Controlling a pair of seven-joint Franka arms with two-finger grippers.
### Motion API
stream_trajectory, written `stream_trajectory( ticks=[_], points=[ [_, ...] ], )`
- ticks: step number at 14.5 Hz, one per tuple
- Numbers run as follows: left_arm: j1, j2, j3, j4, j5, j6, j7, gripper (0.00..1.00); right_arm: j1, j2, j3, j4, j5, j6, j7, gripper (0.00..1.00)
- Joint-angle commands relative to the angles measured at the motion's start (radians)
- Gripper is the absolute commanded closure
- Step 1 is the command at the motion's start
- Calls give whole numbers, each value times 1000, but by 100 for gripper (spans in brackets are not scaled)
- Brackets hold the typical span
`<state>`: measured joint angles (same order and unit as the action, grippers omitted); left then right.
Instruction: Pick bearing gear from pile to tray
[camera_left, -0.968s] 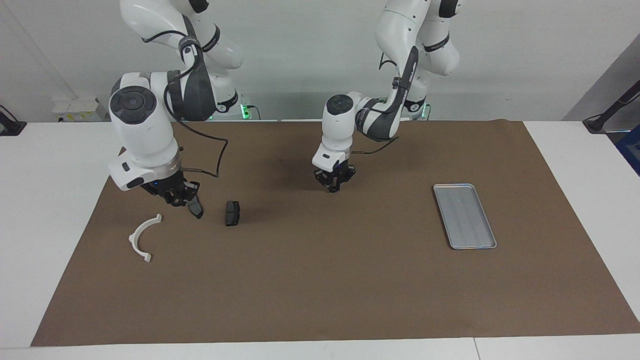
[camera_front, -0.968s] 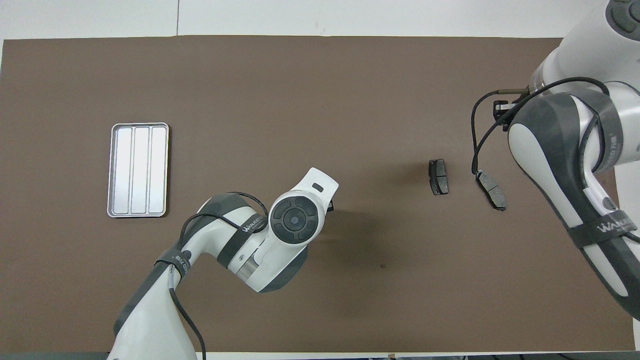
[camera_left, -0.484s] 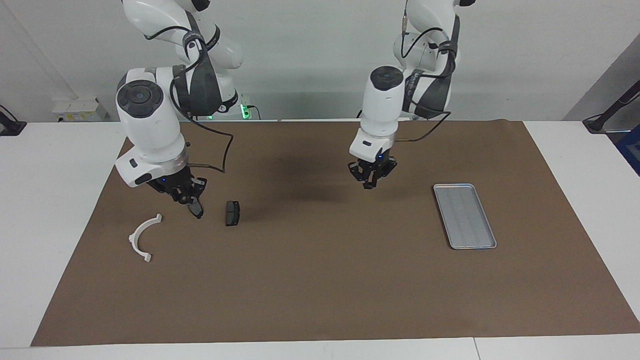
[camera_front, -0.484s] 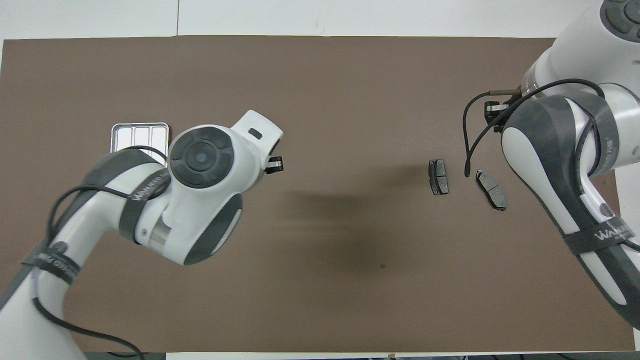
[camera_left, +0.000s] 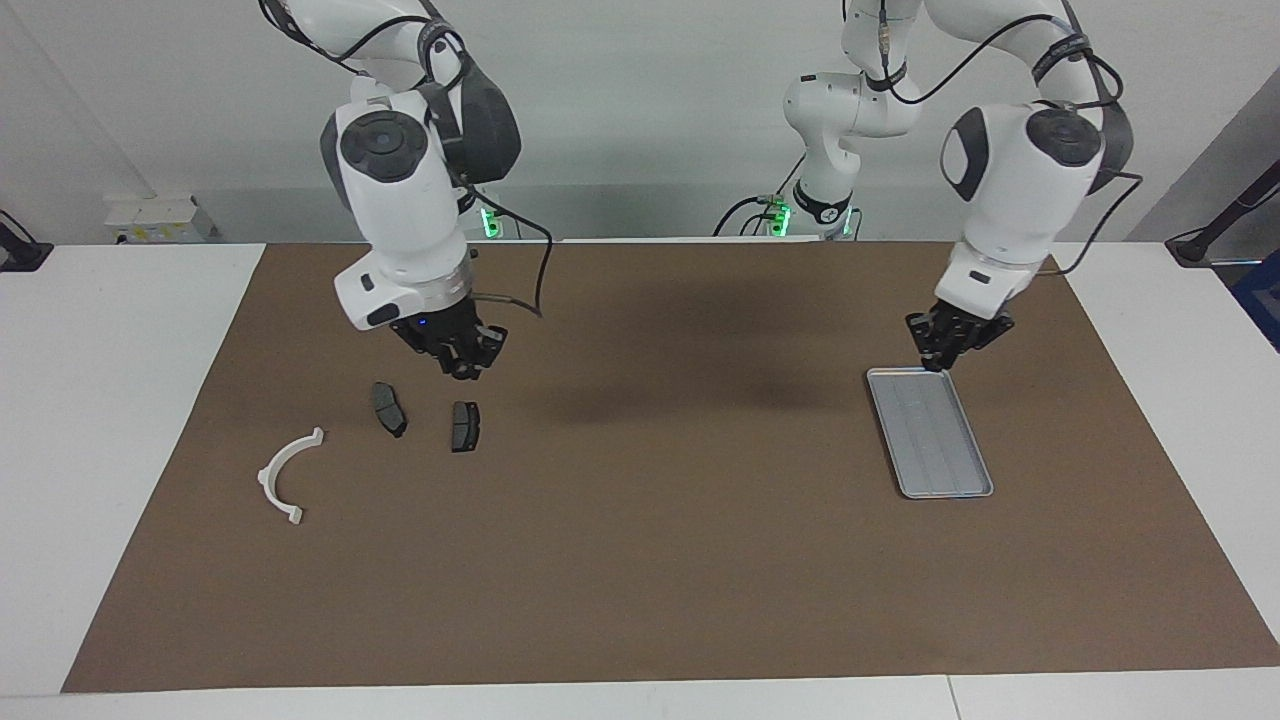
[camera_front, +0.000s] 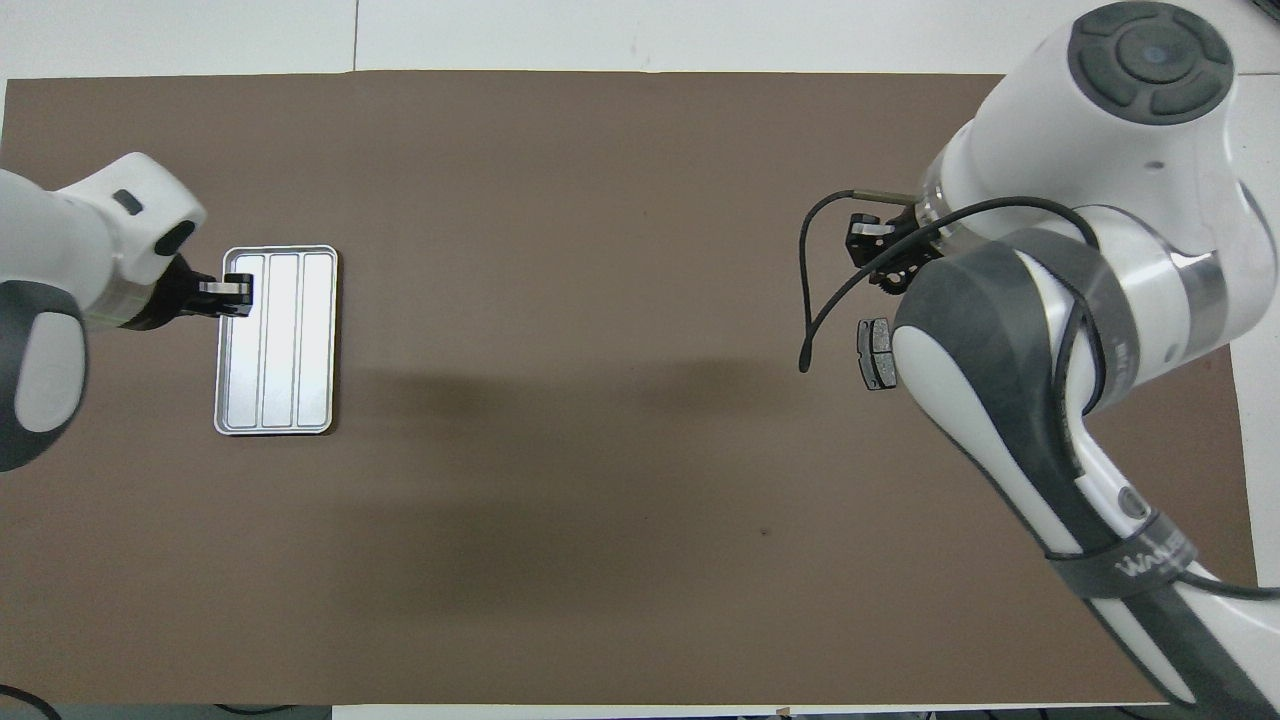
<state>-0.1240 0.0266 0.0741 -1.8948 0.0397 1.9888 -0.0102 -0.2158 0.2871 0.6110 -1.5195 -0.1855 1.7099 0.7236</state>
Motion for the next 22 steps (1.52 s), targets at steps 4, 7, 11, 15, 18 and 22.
stream_trajectory(
  ticks=[4, 7, 11, 15, 18, 22],
  points=[
    [127, -20, -19, -179, -17, 180, 170, 100, 179, -2, 13, -24, 32, 77, 423, 100],
    [127, -14, -19, -273, -17, 315, 165, 100, 272, 11, 12, -106, 31, 226, 623, 100],
    [109, 38, -20, -316, -17, 409, 116, 100, 348, 35, 10, -215, 18, 349, 717, 100],
    [75, 105, -20, -348, -15, 511, 58, 100, 372, 41, 9, -316, -3, 410, 718, 100],
    [52, 133, -20, -352, -15, 550, 27, 100, 394, 59, 9, -381, -58, 467, 720, 100],
    [52, 122, -20, -377, -15, 541, 36, 100, 418, 171, 7, -384, -219, 531, 812, 100]
  ],
)
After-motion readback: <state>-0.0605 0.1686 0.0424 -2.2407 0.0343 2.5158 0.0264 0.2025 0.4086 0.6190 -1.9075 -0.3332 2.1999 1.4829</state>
